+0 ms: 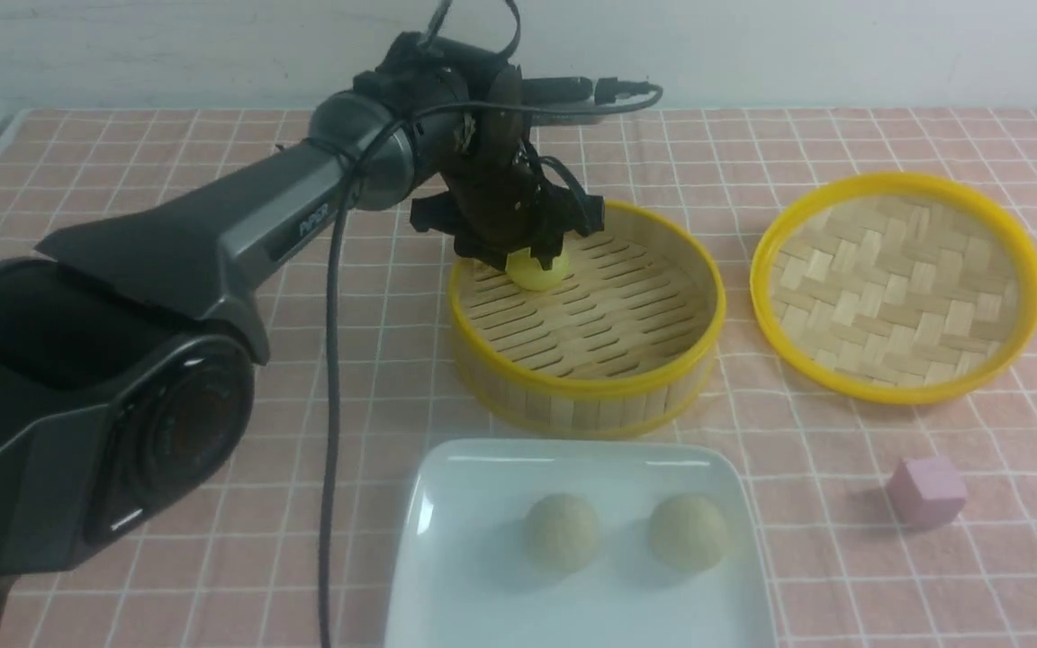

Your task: Put the steamed buns into the plate on the pink tablecloth.

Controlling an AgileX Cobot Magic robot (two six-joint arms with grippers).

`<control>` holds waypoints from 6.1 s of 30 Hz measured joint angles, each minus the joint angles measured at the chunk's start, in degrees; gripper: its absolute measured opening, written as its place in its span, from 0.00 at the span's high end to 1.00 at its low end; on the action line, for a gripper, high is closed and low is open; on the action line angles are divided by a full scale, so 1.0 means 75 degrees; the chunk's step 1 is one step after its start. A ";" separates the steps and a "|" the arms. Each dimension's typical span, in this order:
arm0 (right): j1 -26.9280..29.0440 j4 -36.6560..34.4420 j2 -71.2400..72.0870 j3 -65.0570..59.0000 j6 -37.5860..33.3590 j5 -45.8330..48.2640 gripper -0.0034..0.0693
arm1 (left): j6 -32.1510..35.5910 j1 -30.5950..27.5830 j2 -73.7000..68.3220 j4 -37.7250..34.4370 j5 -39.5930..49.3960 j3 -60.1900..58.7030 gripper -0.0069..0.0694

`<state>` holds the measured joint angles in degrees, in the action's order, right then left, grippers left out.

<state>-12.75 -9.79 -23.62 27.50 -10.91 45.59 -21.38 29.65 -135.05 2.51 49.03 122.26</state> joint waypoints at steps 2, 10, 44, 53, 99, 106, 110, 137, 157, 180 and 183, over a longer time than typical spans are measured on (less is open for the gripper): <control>0.0000 0.0000 0.0000 0.0000 0.0000 0.0000 0.79 | 0.0003 0.0000 -0.0080 -0.0259 0.0066 0.0000 0.50; 0.0000 -0.0127 0.0000 0.0000 0.0000 0.0000 0.78 | 0.0665 0.0000 0.0264 -0.0993 0.1077 0.0295 0.88; 0.0000 -0.0367 0.0011 0.0000 0.0000 -0.0030 0.74 | 0.2580 -0.0091 0.5557 -0.4061 -0.1785 -0.8866 0.84; 0.0000 -0.0658 0.0158 0.0326 -0.0048 0.0215 0.74 | 0.2606 -0.0091 0.4949 -0.4746 -0.2053 -0.8875 0.60; 0.0000 -0.0573 0.2442 -0.1444 0.1046 -0.3735 0.92 | 0.3758 -0.0477 0.6419 -0.3968 0.0543 -0.8124 0.90; 0.0000 -0.0573 0.2442 -0.1444 0.1046 -0.3681 0.91 | 0.3757 -0.0477 0.6419 -0.3968 0.0483 -0.8124 0.88; 0.0000 -0.0573 0.2442 -0.1444 0.1046 -0.3658 0.90 | 0.3757 -0.0477 0.6419 -0.3944 0.0483 -0.8124 0.88; 0.1827 0.0443 0.3226 -0.3810 0.1046 -0.3162 0.86 | 0.4330 -0.0477 0.6591 -0.3927 -0.0294 -0.8124 0.87; 0.2423 0.1451 0.3226 -0.3781 0.1046 -0.2994 0.82 | 0.4457 -0.0477 0.8702 -0.3442 -0.1027 -0.8124 0.87; 0.1686 0.1369 0.3226 -0.3781 0.1046 -0.2994 0.77 | 0.1872 -0.0477 1.3663 -0.0399 0.1958 -0.9076 0.87; 0.1686 0.1198 0.3226 -0.3781 0.1046 -0.3006 0.76 | 0.1569 -0.0477 1.3988 -0.0260 0.1985 -0.9369 0.87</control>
<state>-0.10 -0.80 0.57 -0.85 -3.06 23.04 -9.62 26.07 -30.14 0.56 63.92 51.99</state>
